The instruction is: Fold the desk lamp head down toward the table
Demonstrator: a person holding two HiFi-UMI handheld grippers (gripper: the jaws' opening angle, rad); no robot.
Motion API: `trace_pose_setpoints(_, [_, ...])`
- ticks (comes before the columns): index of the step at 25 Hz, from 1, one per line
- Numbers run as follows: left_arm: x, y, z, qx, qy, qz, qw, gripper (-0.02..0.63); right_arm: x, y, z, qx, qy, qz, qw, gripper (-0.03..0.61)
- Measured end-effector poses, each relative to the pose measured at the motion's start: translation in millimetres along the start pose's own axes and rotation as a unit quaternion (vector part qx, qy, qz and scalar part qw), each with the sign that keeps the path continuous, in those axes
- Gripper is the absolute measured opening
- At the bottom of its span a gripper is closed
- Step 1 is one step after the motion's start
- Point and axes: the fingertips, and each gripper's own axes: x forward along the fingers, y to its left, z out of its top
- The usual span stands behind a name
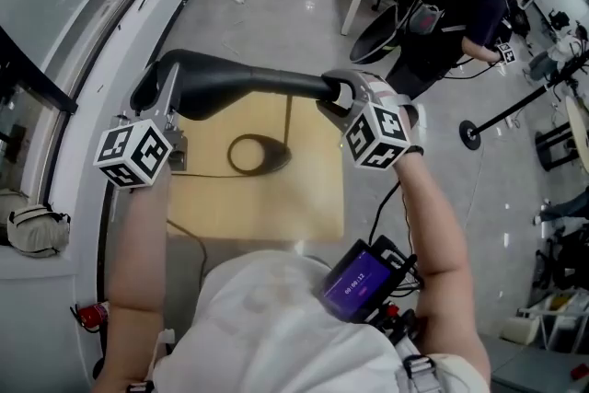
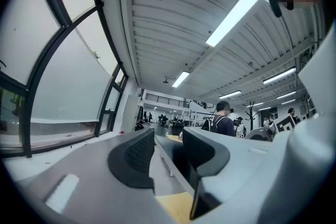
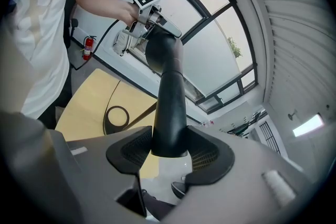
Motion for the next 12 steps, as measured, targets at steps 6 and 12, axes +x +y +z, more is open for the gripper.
trace_pose_setpoints(6, [1, 10, -14, -0.026, 0.005, -0.003, 0.9996, 0.169, 1, -6, 3, -0.024, 0.022, -0.001, 0.999, 0.221])
trace_pose_setpoints(12, [5, 12, -28, -0.049, 0.002, -0.011, 0.9987, 0.172, -3, -12, 0, -0.044, 0.041, -0.003, 0.998, 0.221])
